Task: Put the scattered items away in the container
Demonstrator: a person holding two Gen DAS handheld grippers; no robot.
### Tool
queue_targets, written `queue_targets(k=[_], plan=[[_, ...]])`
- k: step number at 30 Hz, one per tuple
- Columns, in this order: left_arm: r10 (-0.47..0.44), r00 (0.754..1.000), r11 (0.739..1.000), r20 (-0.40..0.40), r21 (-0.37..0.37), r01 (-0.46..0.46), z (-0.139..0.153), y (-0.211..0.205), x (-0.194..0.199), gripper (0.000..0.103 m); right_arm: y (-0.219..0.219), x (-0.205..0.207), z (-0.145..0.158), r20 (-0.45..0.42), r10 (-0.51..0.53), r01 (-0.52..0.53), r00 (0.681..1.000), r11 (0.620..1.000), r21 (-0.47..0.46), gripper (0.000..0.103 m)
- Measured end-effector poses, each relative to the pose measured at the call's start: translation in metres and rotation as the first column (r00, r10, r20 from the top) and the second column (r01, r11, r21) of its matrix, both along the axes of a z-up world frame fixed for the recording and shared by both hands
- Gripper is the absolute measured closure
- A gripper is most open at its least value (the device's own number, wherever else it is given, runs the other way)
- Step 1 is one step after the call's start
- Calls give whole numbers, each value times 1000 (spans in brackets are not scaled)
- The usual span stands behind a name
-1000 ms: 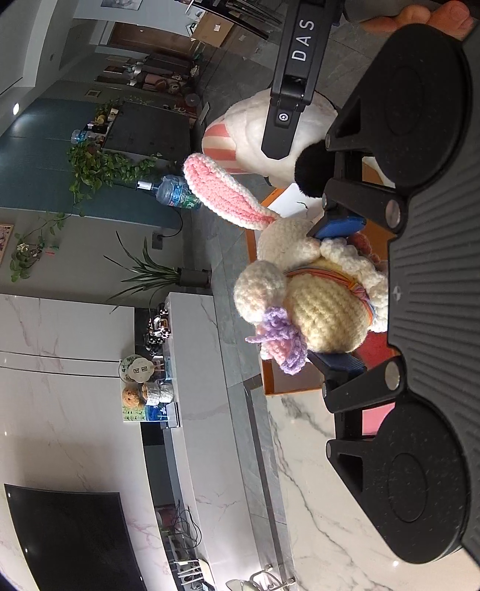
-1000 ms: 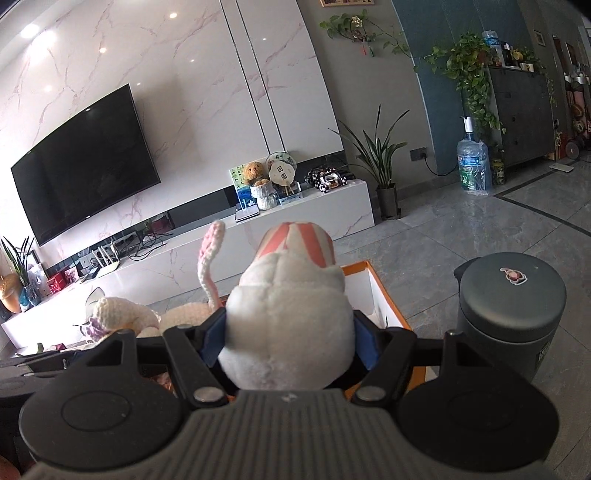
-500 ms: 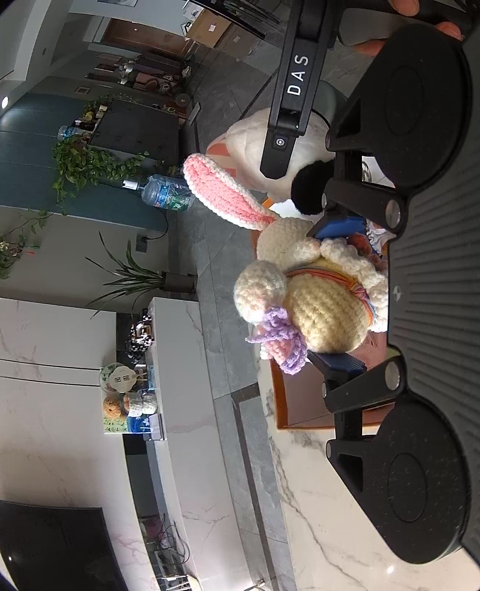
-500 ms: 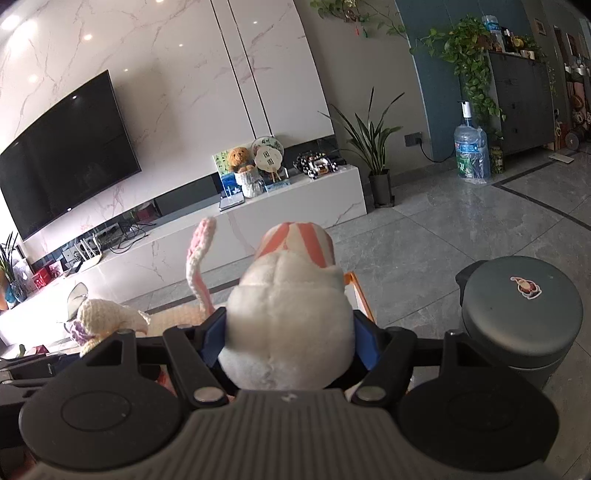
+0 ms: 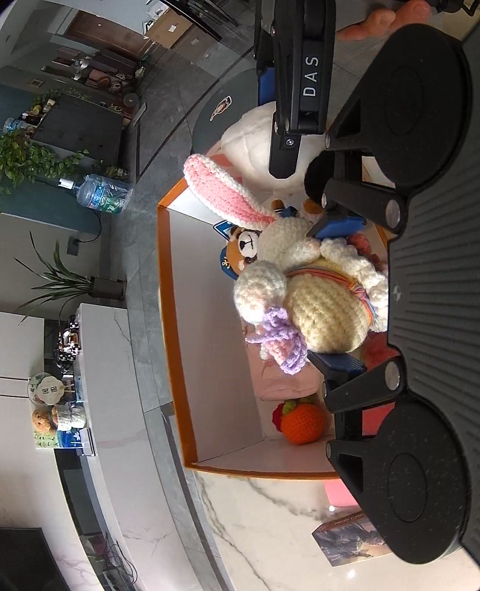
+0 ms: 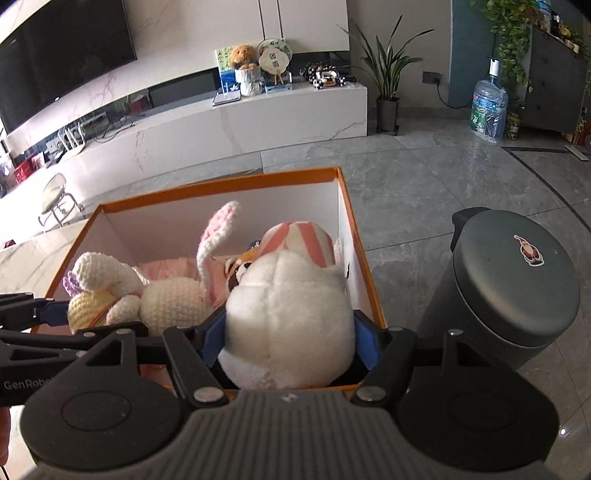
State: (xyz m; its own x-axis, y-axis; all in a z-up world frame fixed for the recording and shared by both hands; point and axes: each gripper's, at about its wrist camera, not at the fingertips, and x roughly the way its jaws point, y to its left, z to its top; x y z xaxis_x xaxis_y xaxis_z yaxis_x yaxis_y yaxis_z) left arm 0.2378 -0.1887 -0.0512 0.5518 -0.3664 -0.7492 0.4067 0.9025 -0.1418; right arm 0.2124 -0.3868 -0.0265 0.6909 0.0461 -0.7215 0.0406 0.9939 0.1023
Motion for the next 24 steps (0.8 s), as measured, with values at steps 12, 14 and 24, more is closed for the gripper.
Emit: queue_targets(k=[12,14,24], plan=[[26,999,999,-44,45,-24,-9,-8,8,30,11,21,-8,-159,89,-105,983,990,-96,29],[30,999,999,-40,47,-28,-10,-6,8,29,13,20,-8,-162,93,-111,982,988,-104,28],[35,999,999,-35,19,-35,-8,1,7,25,23,16,-1,-168,101,-128,981,978,-162,24]])
